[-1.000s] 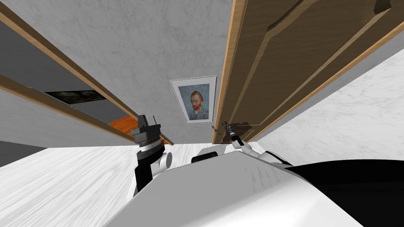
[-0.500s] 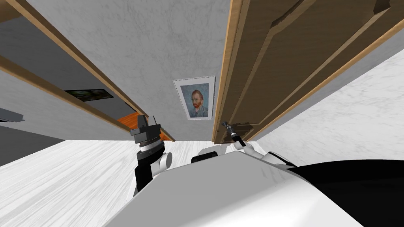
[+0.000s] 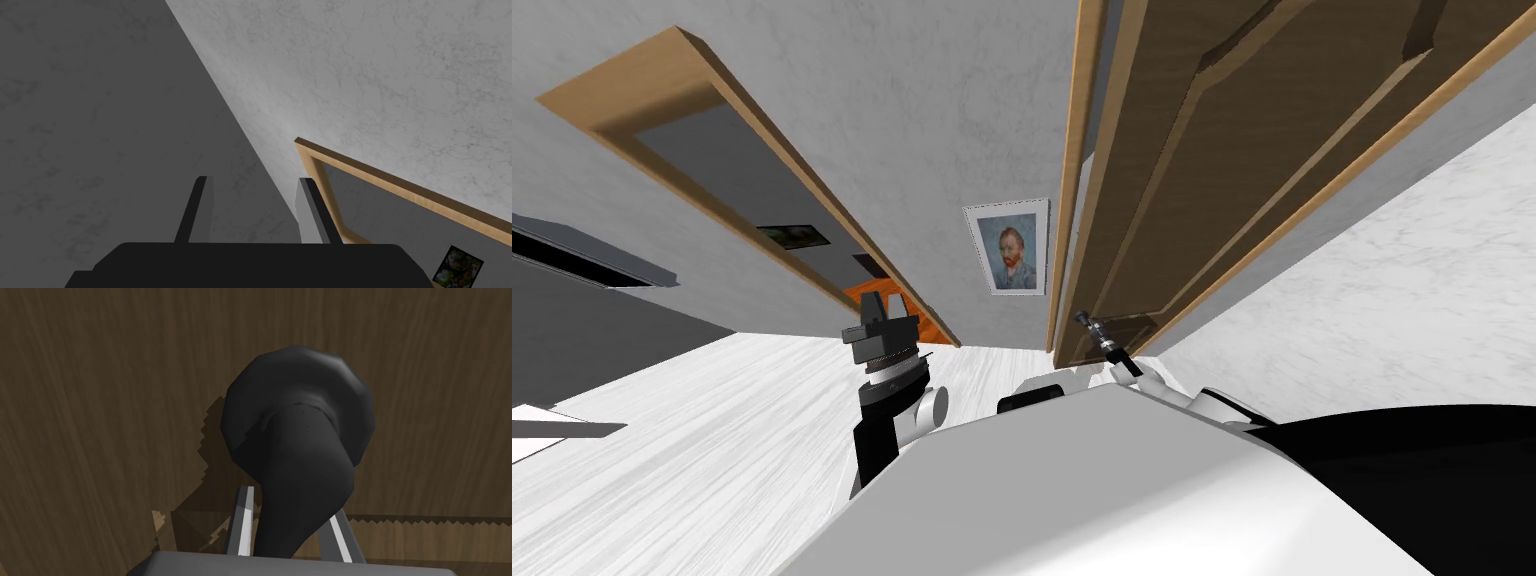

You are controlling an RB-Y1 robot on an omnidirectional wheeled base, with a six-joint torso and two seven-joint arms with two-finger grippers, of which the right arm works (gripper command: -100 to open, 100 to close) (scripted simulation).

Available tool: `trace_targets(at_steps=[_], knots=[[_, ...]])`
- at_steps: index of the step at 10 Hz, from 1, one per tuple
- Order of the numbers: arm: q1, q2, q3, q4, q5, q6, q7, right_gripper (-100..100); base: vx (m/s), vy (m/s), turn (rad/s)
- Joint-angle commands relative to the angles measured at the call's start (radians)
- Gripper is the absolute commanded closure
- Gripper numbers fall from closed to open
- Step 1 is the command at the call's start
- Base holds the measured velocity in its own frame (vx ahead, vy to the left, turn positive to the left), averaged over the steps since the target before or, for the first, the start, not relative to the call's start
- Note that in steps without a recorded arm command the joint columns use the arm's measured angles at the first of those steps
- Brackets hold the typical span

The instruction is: Pull the door open

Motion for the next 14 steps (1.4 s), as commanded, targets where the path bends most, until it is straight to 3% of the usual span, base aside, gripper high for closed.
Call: trace_targets(at_steps=[1, 9, 10, 11, 14], knots=[[0.000, 0.000, 0.000, 0.000, 0.000, 0.000, 0.000, 100, -0.088, -0.026, 0.023], [0.087, -0.096, 0.097, -0.007, -0.012, -0.139, -0.080, 100, -0.181, -0.062, 0.137], [0.076, -0.081, 0.093, 0.003, -0.009, -0.128, -0.074, 100, -0.077, -0.028, 0.031], [0.096, -0.097, 0.113, 0.012, -0.016, -0.168, -0.088, 100, -0.143, -0.059, 0.203], [0.122, -0.121, 0.137, 0.021, -0.026, -0.218, -0.104, 100, -0.209, -0.078, 0.166]])
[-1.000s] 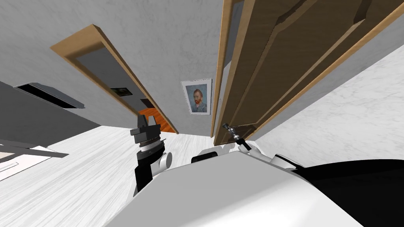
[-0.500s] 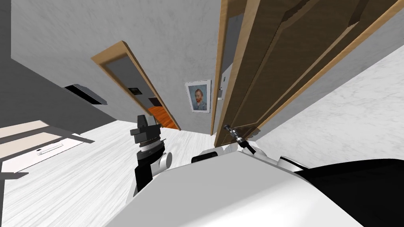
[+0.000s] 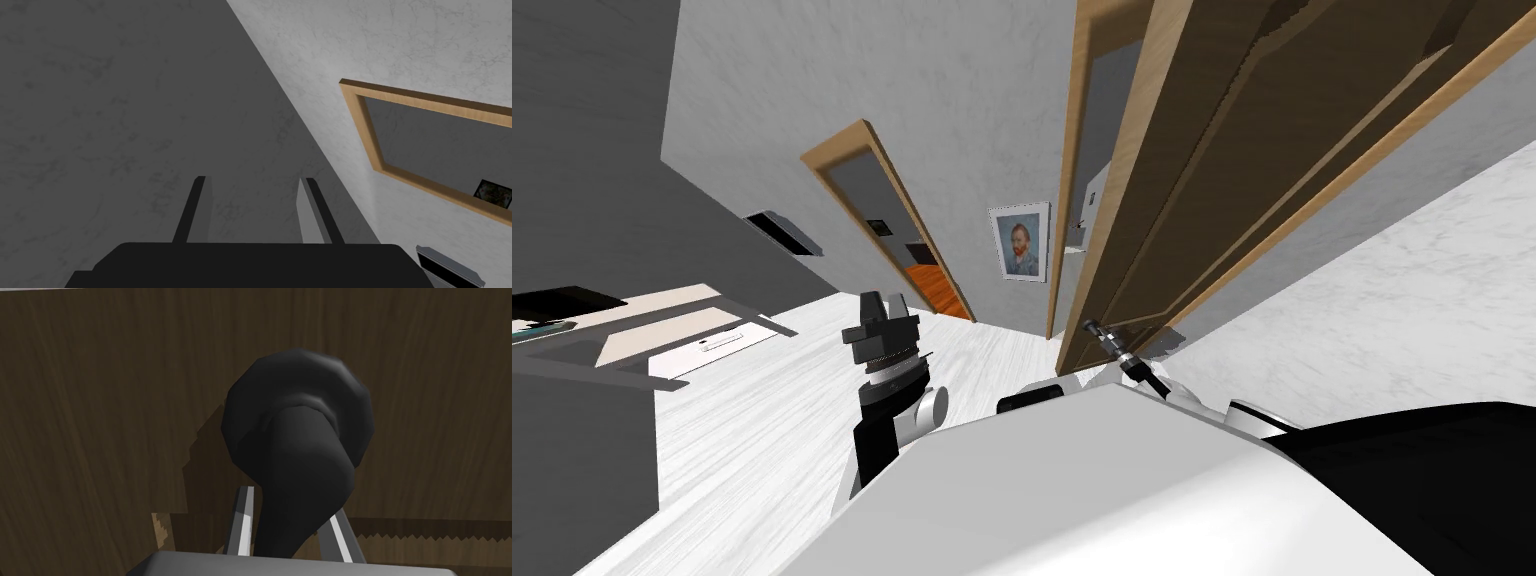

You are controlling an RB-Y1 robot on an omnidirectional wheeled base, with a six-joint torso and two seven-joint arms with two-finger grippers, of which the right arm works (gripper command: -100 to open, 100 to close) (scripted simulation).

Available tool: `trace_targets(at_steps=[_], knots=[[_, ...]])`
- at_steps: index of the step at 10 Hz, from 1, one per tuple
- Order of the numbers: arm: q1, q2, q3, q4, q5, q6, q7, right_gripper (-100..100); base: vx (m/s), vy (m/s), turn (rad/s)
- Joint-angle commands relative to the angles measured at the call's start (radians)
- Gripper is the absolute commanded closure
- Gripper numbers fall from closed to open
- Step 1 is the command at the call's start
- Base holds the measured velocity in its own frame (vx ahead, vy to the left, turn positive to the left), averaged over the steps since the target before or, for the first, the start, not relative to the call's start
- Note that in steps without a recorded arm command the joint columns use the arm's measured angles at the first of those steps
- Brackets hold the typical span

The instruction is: Pull the door open

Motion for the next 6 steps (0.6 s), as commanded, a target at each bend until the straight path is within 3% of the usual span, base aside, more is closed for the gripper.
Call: trace_targets(at_steps=[1, 4, 5, 6], knots=[[0.029, -0.020, 0.014, -0.009, -0.009, -0.029, -0.007, 100, -0.198, -0.075, 0.179], [0.056, -0.046, 0.040, 0.002, -0.020, -0.083, -0.024, 100, -0.225, -0.079, 0.150], [0.059, -0.049, 0.043, 0.003, -0.021, -0.089, -0.026, 100, -0.146, -0.054, 0.069], [0.065, -0.045, 0.042, -0.013, -0.020, -0.074, -0.020, 100, -0.058, -0.021, 0.002]])
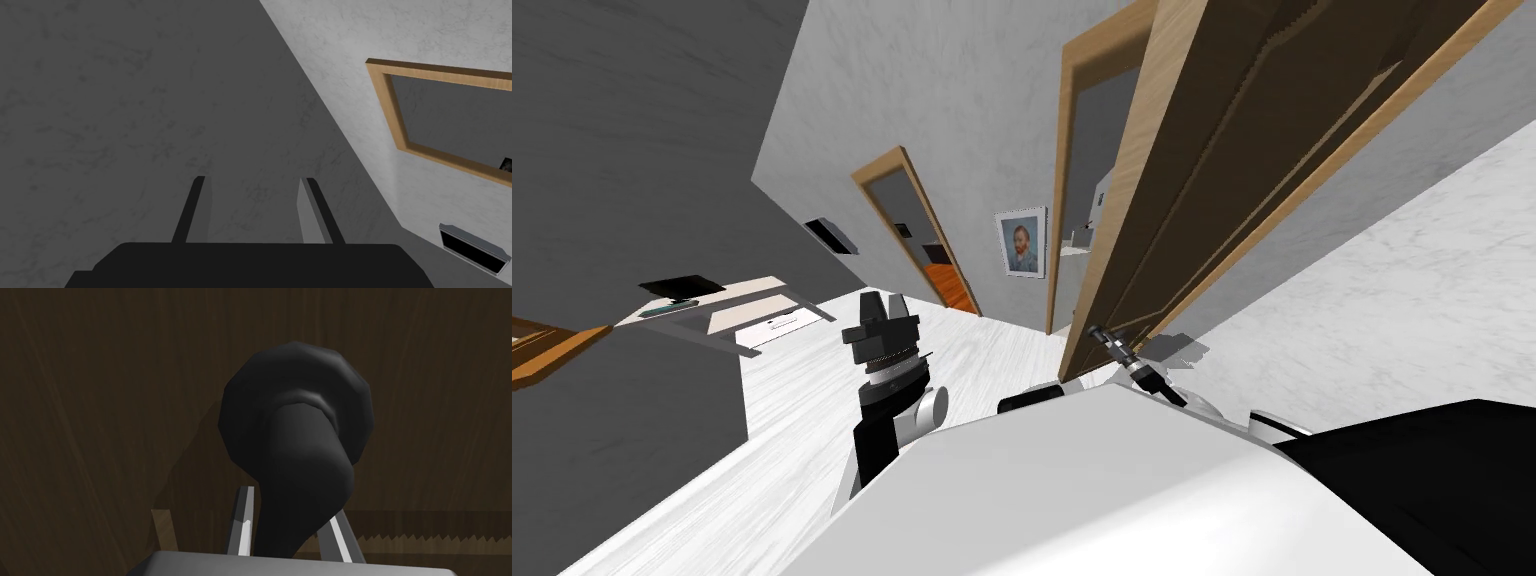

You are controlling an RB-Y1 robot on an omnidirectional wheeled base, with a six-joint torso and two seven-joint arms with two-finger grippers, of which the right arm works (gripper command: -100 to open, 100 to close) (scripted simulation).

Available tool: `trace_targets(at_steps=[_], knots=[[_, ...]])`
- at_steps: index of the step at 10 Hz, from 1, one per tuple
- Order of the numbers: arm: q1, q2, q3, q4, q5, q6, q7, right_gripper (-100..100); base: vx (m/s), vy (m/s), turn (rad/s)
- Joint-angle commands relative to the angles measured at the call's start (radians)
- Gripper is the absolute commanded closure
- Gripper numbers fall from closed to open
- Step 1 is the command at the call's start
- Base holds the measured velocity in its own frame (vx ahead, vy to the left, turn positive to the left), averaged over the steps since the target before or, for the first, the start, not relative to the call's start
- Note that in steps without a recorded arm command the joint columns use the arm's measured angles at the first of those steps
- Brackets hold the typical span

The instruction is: Pull the door open

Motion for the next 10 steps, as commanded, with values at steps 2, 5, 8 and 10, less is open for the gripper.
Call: trace_targets(at_steps=[2, 5, 8, 10], knots=[[-0.037, 0.024, -0.028, 0.023, 0.025, 0.025, 0.005, 100, -0.188, -0.066, 0.169], [-0.079, 0.052, -0.060, 0.049, 0.053, 0.053, 0.010, 100, -0.182, -0.080, 0.137], [-0.130, 0.085, -0.099, 0.081, 0.086, 0.087, 0.016, 100, -0.217, -0.092, 0.159], [-0.166, 0.109, -0.127, 0.104, 0.111, 0.112, 0.020, 100, -0.222, -0.100, 0.163]])
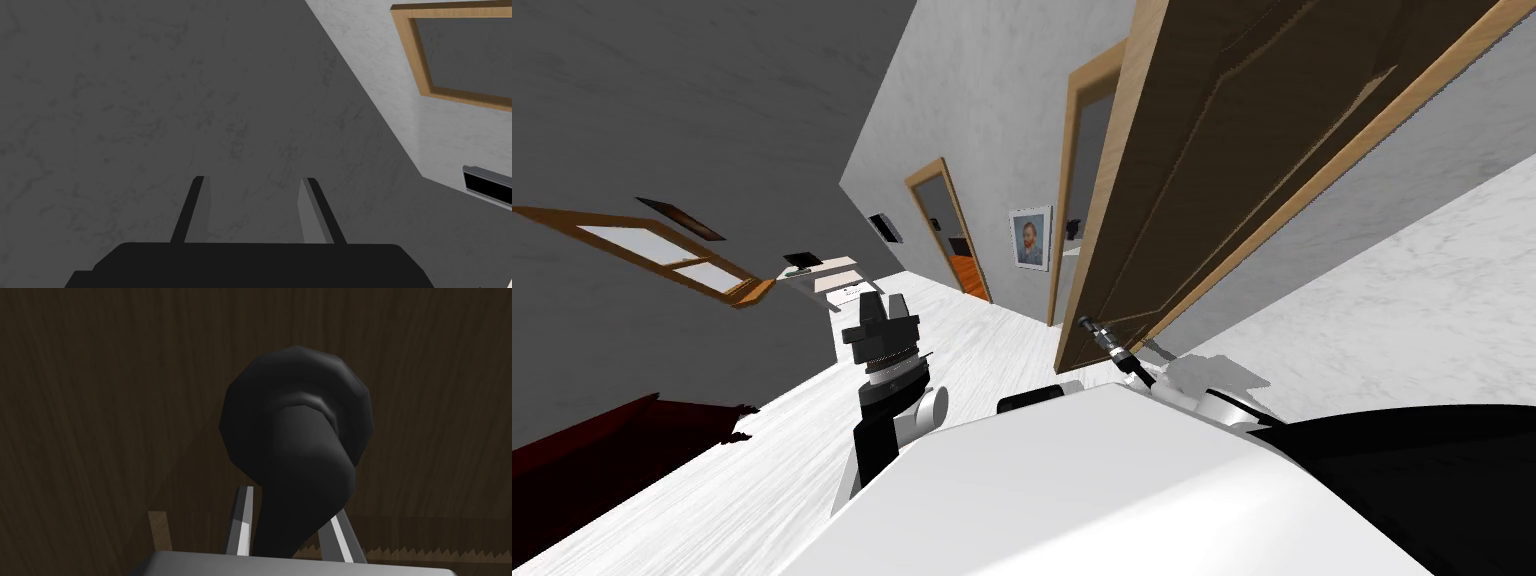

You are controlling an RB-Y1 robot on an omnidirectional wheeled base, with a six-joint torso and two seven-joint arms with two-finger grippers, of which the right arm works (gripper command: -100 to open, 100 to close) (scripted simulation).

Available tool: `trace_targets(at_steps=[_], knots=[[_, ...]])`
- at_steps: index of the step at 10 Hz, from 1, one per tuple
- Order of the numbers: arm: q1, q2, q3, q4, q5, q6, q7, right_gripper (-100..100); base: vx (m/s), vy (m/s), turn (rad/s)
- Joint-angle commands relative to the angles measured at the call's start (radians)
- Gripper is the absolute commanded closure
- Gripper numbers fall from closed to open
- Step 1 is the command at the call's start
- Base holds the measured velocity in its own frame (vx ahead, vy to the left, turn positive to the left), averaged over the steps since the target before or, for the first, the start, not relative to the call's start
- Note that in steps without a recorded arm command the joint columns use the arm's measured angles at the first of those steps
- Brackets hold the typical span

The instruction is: Pull the door open

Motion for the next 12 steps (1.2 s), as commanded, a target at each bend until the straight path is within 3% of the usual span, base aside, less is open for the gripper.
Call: trace_targets(at_steps=[1, 10, 12], knots=[[-0.028, 0.014, -0.026, 0.015, 0.019, 0.024, 0.004, 100, -0.205, -0.063, 0.191], [-0.171, 0.108, -0.135, 0.104, 0.115, 0.120, 0.022, 100, -0.204, -0.085, 0.139], [-0.183, 0.115, -0.144, 0.112, 0.123, 0.128, 0.023, 100, -0.125, -0.067, 0.076]])
